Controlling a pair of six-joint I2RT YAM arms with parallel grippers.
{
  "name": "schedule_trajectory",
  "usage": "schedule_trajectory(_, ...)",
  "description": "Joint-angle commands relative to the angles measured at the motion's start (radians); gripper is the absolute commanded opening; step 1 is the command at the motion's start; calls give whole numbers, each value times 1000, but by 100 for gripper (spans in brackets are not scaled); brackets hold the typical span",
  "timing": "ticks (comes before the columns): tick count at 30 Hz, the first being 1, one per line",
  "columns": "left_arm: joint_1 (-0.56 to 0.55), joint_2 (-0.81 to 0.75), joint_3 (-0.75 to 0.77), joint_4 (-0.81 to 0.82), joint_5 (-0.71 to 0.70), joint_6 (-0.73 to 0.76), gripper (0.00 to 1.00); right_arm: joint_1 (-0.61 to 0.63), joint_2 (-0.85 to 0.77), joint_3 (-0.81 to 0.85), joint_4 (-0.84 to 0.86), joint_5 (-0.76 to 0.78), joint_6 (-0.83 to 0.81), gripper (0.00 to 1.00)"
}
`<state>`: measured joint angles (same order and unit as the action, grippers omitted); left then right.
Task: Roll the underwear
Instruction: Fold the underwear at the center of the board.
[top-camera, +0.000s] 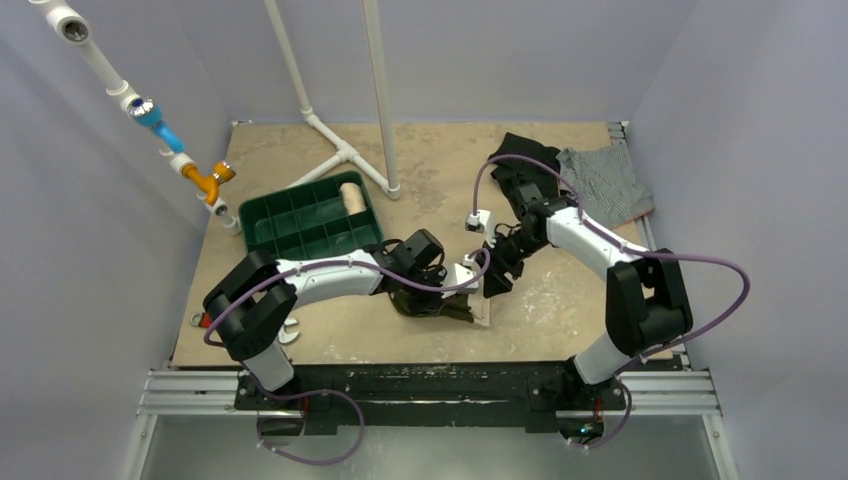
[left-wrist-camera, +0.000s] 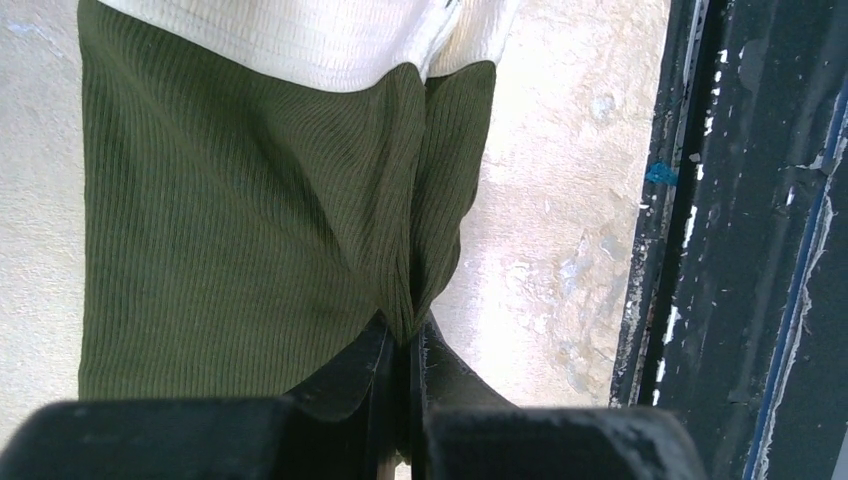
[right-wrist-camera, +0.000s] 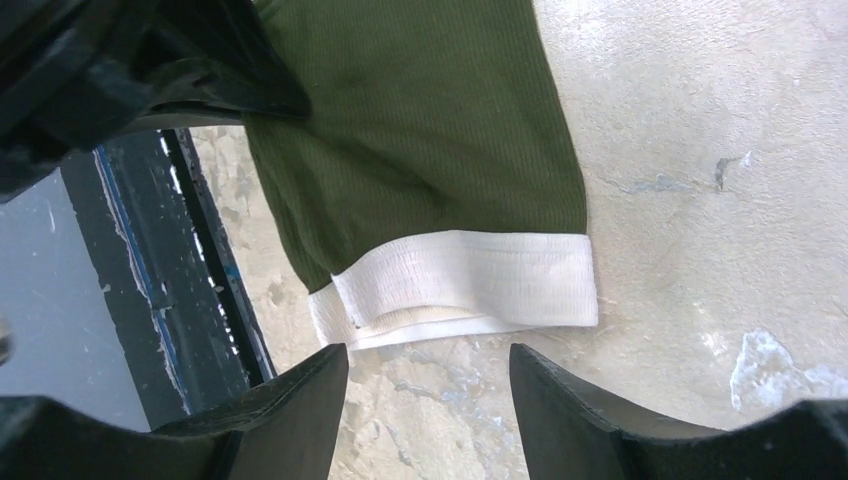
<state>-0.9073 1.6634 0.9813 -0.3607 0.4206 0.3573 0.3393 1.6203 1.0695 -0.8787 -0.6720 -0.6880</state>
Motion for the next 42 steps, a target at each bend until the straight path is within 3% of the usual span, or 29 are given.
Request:
schedule_trajectory(1, -4, -2, 2, 17, 63, -19, 0, -8, -92, -34, 17, 17, 0, 61)
schedule_trajectory(7, 29, 31, 25, 5, 119, -49, 0, -118, -98, -40, 55, 58, 49, 62)
schedule_trajectory(13, 80, 81, 73, -11, 176, -89, 0, -264, -103, -38, 57, -15, 8, 63)
schedule_trajectory(23, 169, 244, 298, -113, 326, -143, 0, -278, -288, -154, 130, -32, -110, 65)
schedule_trajectory(31, 194, 306, 408, -185, 391, -131, 0, -235, -408, -255, 234, 2, -149, 77)
schedule_trajectory(42, 202, 336, 425, -288, 505, -55, 0, 32, -426, -372, 503, 163, -108, 82)
